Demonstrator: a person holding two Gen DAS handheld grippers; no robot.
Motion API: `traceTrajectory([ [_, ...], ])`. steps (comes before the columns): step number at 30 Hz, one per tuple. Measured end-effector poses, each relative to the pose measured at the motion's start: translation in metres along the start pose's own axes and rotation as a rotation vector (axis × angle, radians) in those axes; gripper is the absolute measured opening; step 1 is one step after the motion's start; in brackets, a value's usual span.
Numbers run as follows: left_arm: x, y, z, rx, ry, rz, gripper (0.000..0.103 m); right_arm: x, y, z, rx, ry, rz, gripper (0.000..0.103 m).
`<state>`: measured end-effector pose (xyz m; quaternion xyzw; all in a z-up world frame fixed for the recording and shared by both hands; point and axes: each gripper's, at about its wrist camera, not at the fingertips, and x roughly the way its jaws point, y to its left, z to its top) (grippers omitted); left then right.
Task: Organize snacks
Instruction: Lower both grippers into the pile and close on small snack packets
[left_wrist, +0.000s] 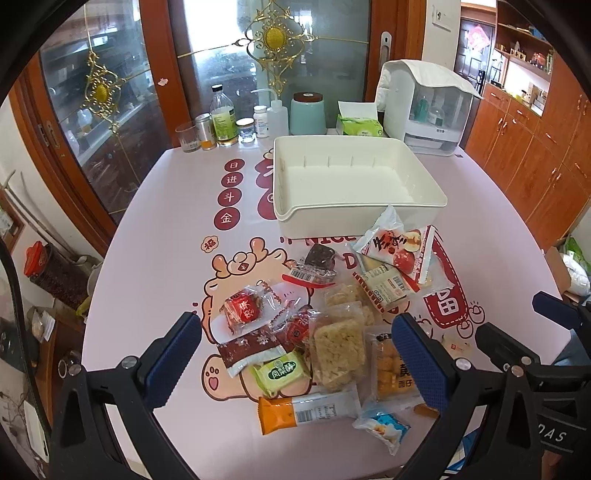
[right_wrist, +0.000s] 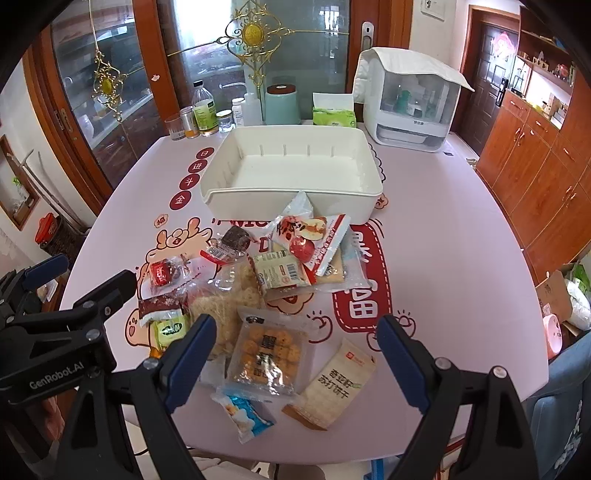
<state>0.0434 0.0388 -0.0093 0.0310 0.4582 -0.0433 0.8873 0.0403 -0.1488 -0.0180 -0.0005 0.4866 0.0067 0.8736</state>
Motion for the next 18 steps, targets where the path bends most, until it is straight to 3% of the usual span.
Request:
traceTrajectory([
  [4, 0.011, 0.014, 0.005, 0.002, 0.026, 0.014, 0.102, 0.009, 0.008, 0.006, 0.019, 0.017, 0.004, 0.089],
  [11, 0.046, 0.050, 0.005, -0.028, 0.109, -0.078, 0.102, 0.037, 0.012, 0.013, 0.065, 0.064, 0.036, 0.089],
  [18, 0.101, 0.085, -0.009, 0.002, 0.205, -0.038, 0.102, 0.090, 0.010, 0.015, 0.100, 0.134, 0.004, 0.089],
])
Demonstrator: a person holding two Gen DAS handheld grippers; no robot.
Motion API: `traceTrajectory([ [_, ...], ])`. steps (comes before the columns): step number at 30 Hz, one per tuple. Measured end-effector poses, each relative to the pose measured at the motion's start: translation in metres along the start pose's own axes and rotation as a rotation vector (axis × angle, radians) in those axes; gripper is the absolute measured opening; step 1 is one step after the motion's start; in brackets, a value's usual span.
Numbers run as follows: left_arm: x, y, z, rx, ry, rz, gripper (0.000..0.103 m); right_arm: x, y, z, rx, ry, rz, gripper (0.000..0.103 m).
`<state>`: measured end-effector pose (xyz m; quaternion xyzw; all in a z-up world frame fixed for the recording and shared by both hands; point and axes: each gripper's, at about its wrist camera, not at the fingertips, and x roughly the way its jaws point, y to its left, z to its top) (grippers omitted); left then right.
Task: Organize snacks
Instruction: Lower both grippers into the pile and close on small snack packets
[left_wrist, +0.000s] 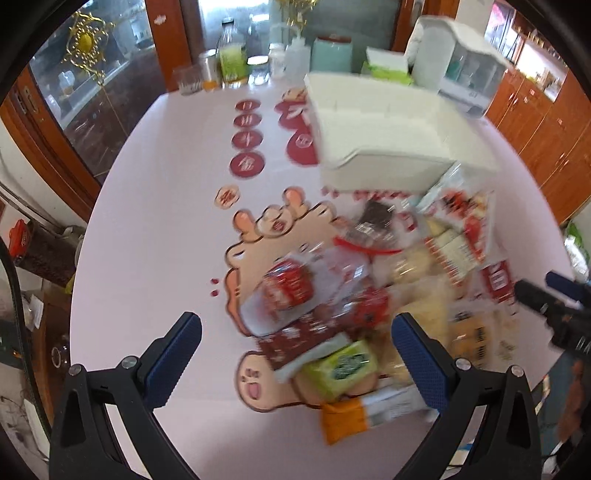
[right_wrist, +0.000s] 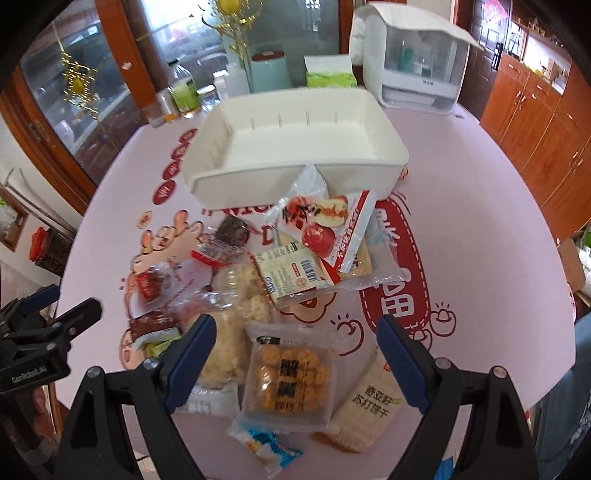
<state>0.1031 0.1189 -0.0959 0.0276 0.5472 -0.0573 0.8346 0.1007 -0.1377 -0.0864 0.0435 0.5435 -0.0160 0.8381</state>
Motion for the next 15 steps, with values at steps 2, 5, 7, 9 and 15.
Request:
traceTrajectory([
  [2, 0.017, 0.009, -0.002, 0.009, 0.034, 0.018, 0.102, 0.015, -0.002, 0.003, 0.010, 0.024, 0.012, 0.089],
  [5, 0.038, 0.019, -0.003, 0.023, 0.075, 0.021, 0.102, 0.036, -0.003, 0.005, 0.020, 0.057, 0.027, 0.089],
  [7, 0.051, 0.024, -0.002, 0.045, 0.091, 0.021, 0.102, 0.051, -0.004, 0.008, 0.047, 0.093, 0.060, 0.089],
  [9, 0.064, 0.027, -0.001, 0.062, 0.107, 0.022, 0.102, 0.067, -0.009, 0.011, 0.099, 0.139, 0.101, 0.089],
  [15, 0.095, 0.034, 0.009, 0.050, 0.152, -0.052, 0.102, 0.096, -0.028, 0.018, 0.264, 0.214, 0.169, 0.089],
])
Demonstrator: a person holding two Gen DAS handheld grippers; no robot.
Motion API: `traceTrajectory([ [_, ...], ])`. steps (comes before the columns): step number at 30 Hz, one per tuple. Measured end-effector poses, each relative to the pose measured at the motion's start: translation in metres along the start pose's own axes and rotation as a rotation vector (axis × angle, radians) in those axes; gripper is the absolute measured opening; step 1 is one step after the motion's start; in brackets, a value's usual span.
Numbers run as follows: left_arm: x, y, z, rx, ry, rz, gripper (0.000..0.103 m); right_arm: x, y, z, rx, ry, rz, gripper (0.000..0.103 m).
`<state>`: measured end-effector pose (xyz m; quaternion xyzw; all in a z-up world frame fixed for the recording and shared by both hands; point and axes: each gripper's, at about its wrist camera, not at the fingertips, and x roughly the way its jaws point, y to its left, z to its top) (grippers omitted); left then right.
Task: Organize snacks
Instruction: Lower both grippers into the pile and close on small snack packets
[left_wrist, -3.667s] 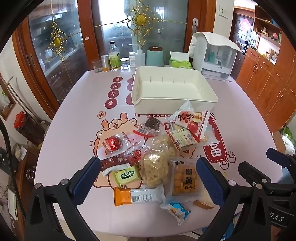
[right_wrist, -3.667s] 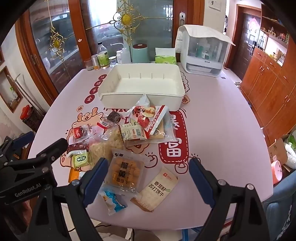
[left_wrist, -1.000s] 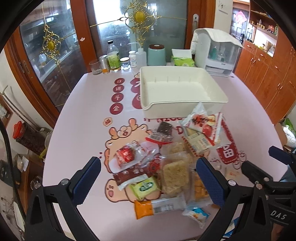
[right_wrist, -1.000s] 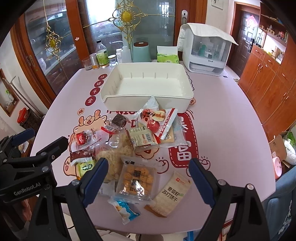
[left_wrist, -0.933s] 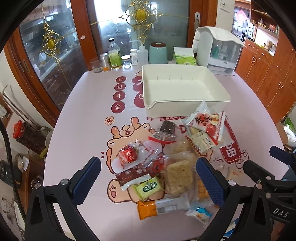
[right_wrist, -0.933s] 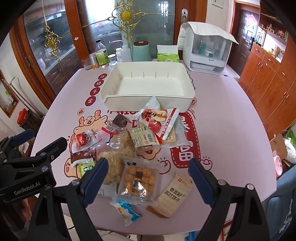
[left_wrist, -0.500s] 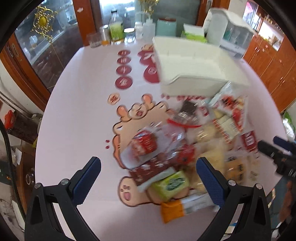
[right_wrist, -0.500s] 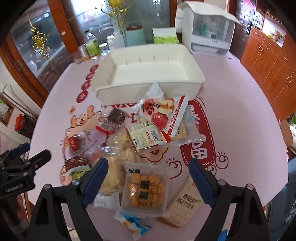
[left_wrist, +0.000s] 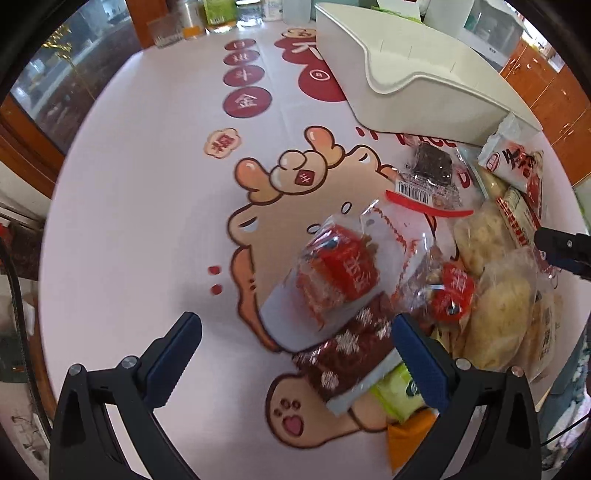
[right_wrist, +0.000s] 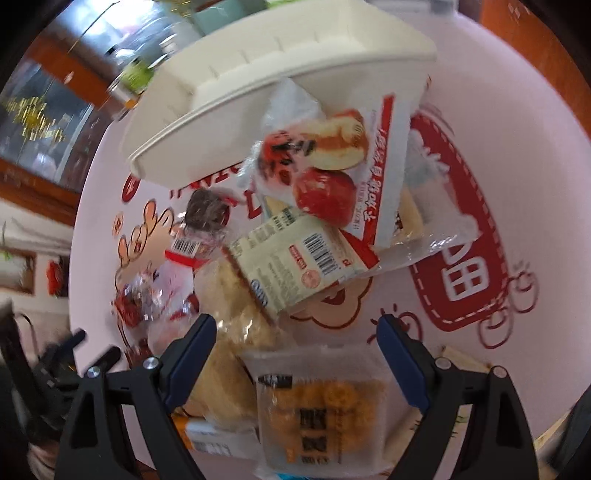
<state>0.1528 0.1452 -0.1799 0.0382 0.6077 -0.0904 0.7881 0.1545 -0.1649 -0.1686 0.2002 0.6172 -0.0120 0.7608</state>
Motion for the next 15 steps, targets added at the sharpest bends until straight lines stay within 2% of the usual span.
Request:
traceTrajectory([
  [4, 0.014, -0.001, 0.012, 0.023, 0.014, -0.031, 0.102, 0.011, -0.007, 0.013, 0.082, 0.035, 0.052, 0.089],
  [9, 0.029, -0.003, 0.026, 0.064, 0.034, -0.028, 0.102, 0.025, -0.012, 0.024, 0.198, 0.070, 0.105, 0.089],
  [15, 0.041, -0.003, 0.040, 0.076, 0.047, -0.033, 0.102, 0.031, -0.013, 0.030, 0.332, 0.077, 0.091, 0.089],
])
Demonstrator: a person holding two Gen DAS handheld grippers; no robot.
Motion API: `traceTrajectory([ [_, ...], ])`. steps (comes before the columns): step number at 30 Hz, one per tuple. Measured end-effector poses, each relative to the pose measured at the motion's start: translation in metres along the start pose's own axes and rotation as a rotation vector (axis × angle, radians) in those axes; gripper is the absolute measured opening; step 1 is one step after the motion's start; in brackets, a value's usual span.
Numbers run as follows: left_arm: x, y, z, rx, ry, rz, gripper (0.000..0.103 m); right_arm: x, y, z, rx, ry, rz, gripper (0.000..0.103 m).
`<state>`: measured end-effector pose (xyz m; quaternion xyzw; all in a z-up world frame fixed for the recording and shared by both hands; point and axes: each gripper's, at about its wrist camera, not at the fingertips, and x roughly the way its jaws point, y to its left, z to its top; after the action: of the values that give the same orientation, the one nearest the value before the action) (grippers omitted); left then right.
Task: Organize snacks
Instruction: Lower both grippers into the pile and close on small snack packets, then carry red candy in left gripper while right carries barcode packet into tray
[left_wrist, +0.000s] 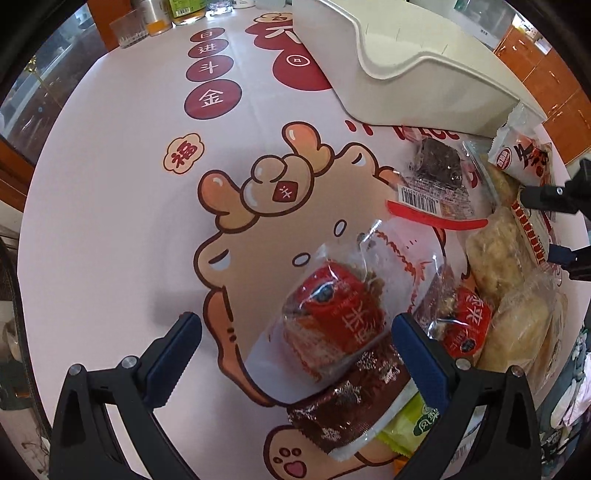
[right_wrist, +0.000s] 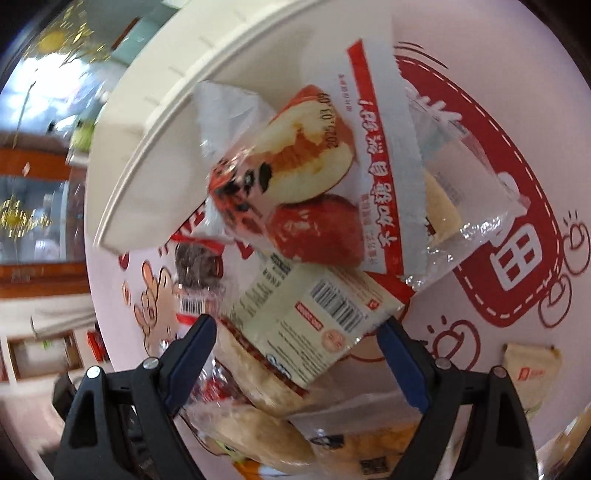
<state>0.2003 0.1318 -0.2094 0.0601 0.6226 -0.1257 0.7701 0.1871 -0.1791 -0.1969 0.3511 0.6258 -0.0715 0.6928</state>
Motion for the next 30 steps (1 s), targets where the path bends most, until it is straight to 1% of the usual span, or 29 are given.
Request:
traceTrajectory([
  [3, 0.007, 0.002, 0.010, 0.002, 0.005, 0.002, 0.102, 0.001, -0.001, 0.001, 0.085, -0.016, -0.013, 0.089],
  [7, 0.012, 0.005, 0.018, 0.017, 0.008, 0.004, 0.102, 0.000, 0.000, 0.003, 0.159, -0.029, -0.035, 0.089],
  [9, 0.015, 0.005, 0.023, 0.033, 0.012, 0.004, 0.098, -0.002, 0.000, 0.005, 0.176, -0.042, -0.047, 0.089],
  [10, 0.015, 0.004, 0.024, 0.042, 0.015, 0.001, 0.094, -0.002, 0.003, 0.005, 0.172, -0.053, -0.065, 0.088],
  [11, 0.015, 0.001, 0.025, 0.049, 0.019, -0.005, 0.087, -0.003, 0.004, 0.006, 0.167, -0.059, -0.078, 0.086],
  [12, 0.016, 0.000, 0.027, 0.054, 0.024, -0.011, 0.083, -0.002, 0.007, 0.005, 0.153, -0.068, -0.120, 0.073],
  [13, 0.018, -0.001, 0.029, 0.056, 0.029, -0.026, 0.077, -0.001, 0.014, 0.003, 0.147, -0.067, -0.128, 0.064],
  [14, 0.019, -0.002, 0.032, 0.056, 0.031, -0.036, 0.070, 0.001, 0.016, 0.000, 0.146, -0.070, -0.122, 0.060],
  [15, 0.020, -0.004, 0.033, 0.061, 0.025, -0.032, 0.065, 0.001, 0.016, -0.002, 0.145, -0.073, -0.110, 0.053],
  [16, 0.020, -0.006, 0.035, 0.072, 0.020, -0.034, 0.057, 0.002, 0.016, -0.004, 0.143, -0.079, -0.105, 0.051],
  [19, 0.020, -0.009, 0.040, 0.072, 0.009, -0.027, 0.052, -0.001, 0.013, -0.008, 0.137, -0.096, -0.087, 0.045],
  [22, 0.017, -0.011, 0.044, 0.081, -0.007, -0.008, 0.051, -0.006, 0.010, -0.013, 0.126, -0.108, -0.069, 0.044],
  [24, 0.013, -0.013, 0.041, 0.091, -0.014, 0.002, 0.050, -0.010, 0.011, -0.020, 0.115, -0.108, -0.059, 0.044],
  [27, 0.006, -0.017, 0.036, 0.101, -0.019, -0.010, 0.050, -0.020, 0.014, -0.031, 0.084, -0.120, -0.035, 0.044],
  [30, -0.009, -0.019, 0.030, 0.113, -0.042, -0.028, 0.050, -0.038, 0.020, -0.045, 0.029, -0.151, -0.020, 0.044],
])
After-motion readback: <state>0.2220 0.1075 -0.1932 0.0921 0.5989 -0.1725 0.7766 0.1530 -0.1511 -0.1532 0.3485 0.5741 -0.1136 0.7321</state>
